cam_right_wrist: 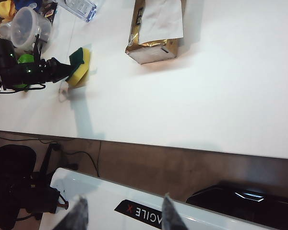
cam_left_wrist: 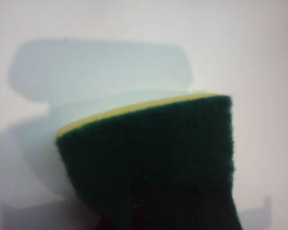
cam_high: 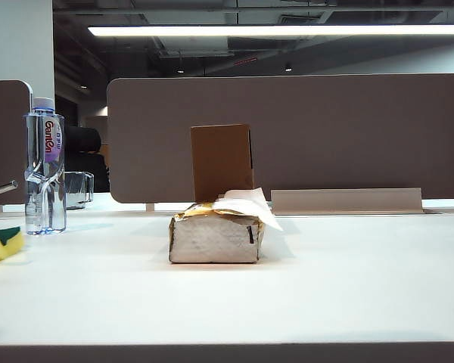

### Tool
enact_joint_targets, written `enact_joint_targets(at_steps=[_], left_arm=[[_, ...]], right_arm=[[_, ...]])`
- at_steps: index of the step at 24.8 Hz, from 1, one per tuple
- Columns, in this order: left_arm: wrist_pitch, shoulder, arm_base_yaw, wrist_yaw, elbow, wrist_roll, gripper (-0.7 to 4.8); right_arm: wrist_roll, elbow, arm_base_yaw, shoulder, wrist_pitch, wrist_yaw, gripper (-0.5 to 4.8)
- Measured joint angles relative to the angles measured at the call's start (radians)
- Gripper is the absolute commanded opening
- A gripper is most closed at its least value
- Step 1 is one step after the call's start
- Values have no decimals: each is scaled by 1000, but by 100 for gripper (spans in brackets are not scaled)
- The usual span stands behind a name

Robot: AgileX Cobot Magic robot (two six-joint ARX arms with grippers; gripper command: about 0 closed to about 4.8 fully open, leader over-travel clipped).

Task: Move the sponge from right to left to wipe the table, avoiding obstacles on the table, and finally reaching the bottle of mineral water.

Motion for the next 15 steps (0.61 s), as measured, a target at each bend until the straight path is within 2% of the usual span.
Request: enact_joint_targets(at_steps=[11,15], left_arm=[[54,176,-1,25,193,0,-6],[64,195,-6,-10,233,0,-6]], right_arm=[[29,0,0,0,3,0,198],[35,0,0,0,3,0,198]])
